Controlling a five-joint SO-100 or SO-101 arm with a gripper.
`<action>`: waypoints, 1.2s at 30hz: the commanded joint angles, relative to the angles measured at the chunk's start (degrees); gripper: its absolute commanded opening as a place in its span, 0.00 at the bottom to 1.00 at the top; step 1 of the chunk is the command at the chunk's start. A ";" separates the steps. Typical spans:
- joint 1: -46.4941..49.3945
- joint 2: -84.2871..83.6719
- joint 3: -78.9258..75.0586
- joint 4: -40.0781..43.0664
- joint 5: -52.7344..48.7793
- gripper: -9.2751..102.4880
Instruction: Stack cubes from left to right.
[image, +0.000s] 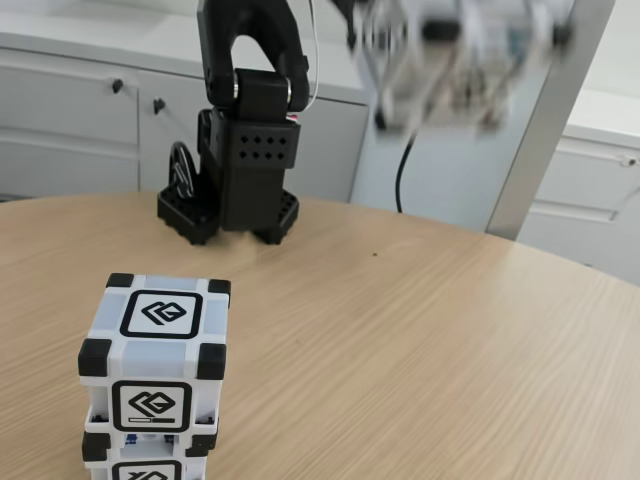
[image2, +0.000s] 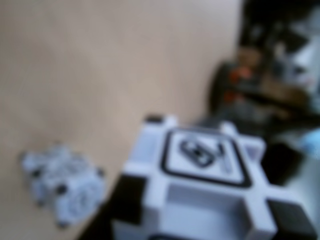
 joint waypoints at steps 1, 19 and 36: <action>1.41 2.90 -1.41 -0.09 -1.23 0.28; 21.53 -18.98 -1.23 2.55 -8.53 0.27; 21.45 -23.99 -16.96 21.36 -9.23 0.26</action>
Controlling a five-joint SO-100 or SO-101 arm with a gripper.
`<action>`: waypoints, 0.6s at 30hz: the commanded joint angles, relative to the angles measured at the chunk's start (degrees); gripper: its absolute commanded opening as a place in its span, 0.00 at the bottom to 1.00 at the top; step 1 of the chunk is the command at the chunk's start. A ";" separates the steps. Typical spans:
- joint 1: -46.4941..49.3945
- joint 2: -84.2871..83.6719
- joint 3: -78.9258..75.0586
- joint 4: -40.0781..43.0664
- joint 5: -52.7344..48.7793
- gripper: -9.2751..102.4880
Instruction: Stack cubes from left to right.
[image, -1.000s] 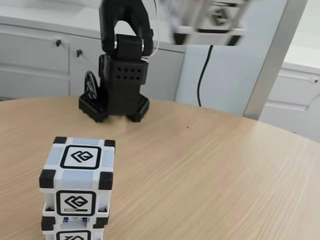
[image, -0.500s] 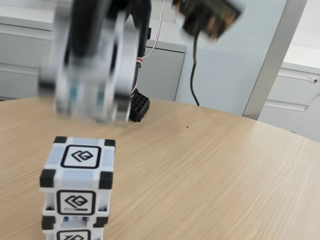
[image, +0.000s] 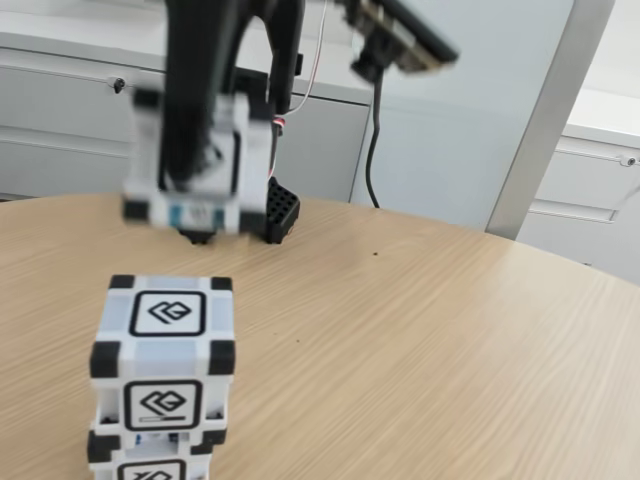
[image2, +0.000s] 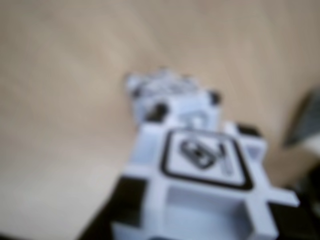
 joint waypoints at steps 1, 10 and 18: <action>-0.09 -0.09 -4.83 0.09 1.23 0.26; 0.26 -1.49 -5.01 3.16 -1.85 0.26; 0.44 -12.48 -7.12 2.72 -2.81 0.26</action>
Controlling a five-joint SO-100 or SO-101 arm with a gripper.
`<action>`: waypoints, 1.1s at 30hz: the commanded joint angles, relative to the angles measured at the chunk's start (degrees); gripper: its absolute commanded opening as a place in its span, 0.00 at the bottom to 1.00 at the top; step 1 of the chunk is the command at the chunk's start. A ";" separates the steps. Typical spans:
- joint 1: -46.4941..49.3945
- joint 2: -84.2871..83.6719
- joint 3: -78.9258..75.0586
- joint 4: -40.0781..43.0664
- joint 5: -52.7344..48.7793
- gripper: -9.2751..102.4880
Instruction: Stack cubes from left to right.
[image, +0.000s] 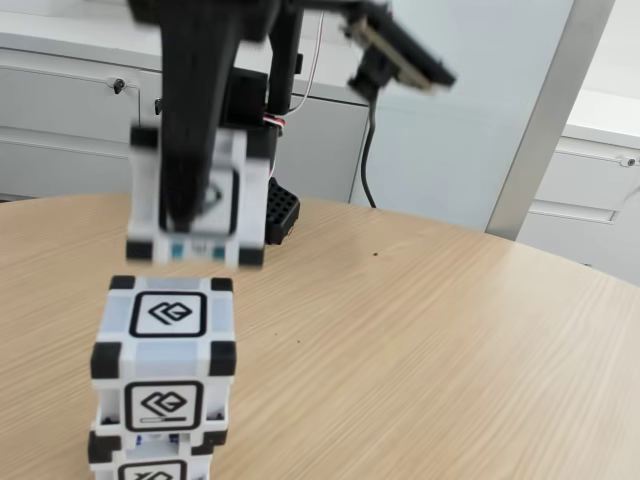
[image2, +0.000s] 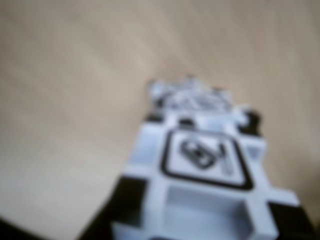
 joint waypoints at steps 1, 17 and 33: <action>0.44 -1.58 -4.83 -0.09 -0.35 0.26; 0.44 -2.11 -8.70 -0.09 0.18 0.26; 0.44 -6.15 -8.79 -0.35 -0.09 0.26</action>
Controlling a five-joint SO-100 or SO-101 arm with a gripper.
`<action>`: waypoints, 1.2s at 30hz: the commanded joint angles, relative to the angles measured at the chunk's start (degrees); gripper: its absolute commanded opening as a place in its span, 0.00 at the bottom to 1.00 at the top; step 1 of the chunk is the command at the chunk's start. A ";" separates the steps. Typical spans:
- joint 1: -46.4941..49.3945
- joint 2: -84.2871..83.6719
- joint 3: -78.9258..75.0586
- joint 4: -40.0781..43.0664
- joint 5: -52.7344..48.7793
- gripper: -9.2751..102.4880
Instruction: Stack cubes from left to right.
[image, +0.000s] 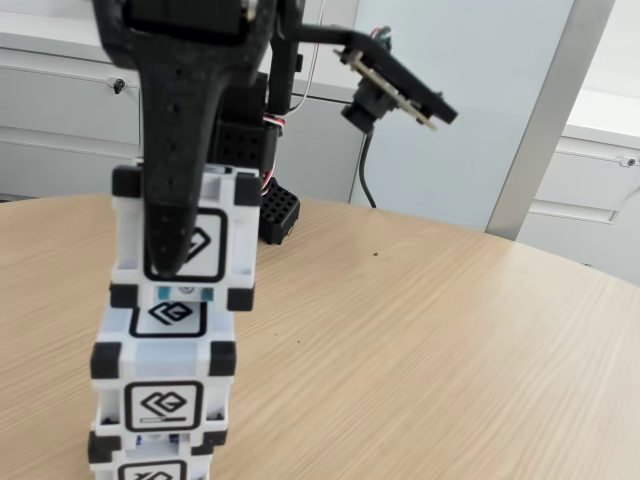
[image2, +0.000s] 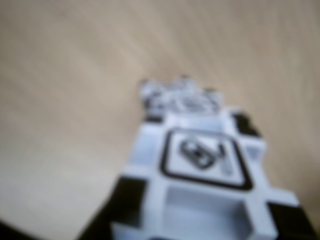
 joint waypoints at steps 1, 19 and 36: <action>0.44 0.97 -3.08 -0.53 0.00 0.26; 0.53 0.00 -9.49 0.26 0.00 0.26; 2.90 -2.46 -9.32 0.18 -1.76 0.26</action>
